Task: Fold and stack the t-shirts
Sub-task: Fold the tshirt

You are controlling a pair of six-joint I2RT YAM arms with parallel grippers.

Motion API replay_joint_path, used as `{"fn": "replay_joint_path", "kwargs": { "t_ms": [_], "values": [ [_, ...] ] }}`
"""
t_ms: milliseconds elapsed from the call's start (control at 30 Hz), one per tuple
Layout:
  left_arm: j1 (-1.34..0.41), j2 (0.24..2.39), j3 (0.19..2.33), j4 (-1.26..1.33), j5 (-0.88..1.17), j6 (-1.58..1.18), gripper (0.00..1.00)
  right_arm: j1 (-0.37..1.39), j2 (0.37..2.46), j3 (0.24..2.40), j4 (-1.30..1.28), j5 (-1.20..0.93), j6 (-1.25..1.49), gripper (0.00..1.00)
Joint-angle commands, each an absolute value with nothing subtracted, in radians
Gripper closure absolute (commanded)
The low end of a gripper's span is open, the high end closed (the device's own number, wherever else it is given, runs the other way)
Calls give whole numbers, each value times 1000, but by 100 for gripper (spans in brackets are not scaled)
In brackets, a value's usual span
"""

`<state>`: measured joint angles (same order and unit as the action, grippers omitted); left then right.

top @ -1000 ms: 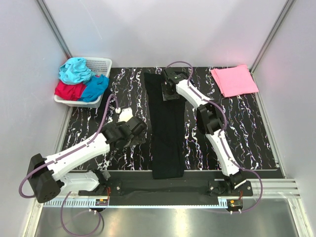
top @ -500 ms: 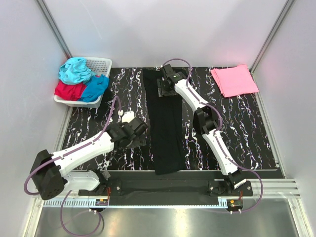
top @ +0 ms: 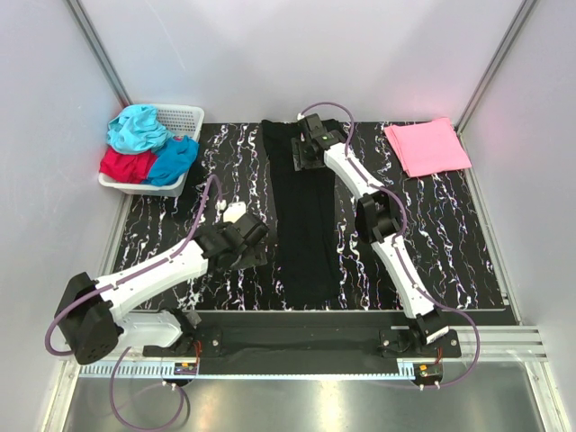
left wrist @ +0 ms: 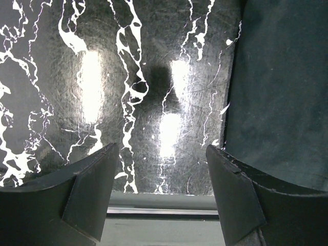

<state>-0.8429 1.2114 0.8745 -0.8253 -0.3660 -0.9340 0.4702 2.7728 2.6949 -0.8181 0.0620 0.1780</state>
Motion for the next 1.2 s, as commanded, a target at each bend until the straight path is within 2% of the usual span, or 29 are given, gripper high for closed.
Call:
{"fn": "replay_joint_path", "kwargs": {
  "t_ms": [0, 233, 433, 533, 567, 633, 667, 867, 967, 1167],
  "values": [
    [-836, 1186, 903, -779, -367, -905, 25, 502, 2617, 2686, -781, 153, 85, 35],
    [-834, 1134, 904, -776, -364, -910, 25, 558, 2433, 2686, -778, 241, 43, 34],
    [-834, 1078, 873, -773, -364, -896, 25, 568, 2275, 2564, -857, 409, 107, 36],
    [-824, 1077, 865, -759, -364, -881, 26, 569, 2153, 2328, -908, 483, 207, 43],
    [-819, 1078, 865, -752, -362, -879, 27, 568, 2108, 2162, -887, 494, 224, 44],
    [-792, 1085, 850, -709, -339, -873, 30, 574, 1937, 1960, -753, 496, 278, 47],
    [-773, 1083, 838, -678, -315, -868, 31, 572, 1811, 1772, -706, 486, 290, 47],
    [-577, 1086, 661, -287, 26, -900, 35, 574, 1412, 1280, -578, 350, 484, 49],
    [-564, 1187, 676, -198, 132, -920, 35, 577, 1265, 1114, -560, 311, 547, 50],
    [-565, 1315, 701, -58, 273, -931, 36, 584, 1135, 964, -618, 256, 607, 50]
  ]
}}
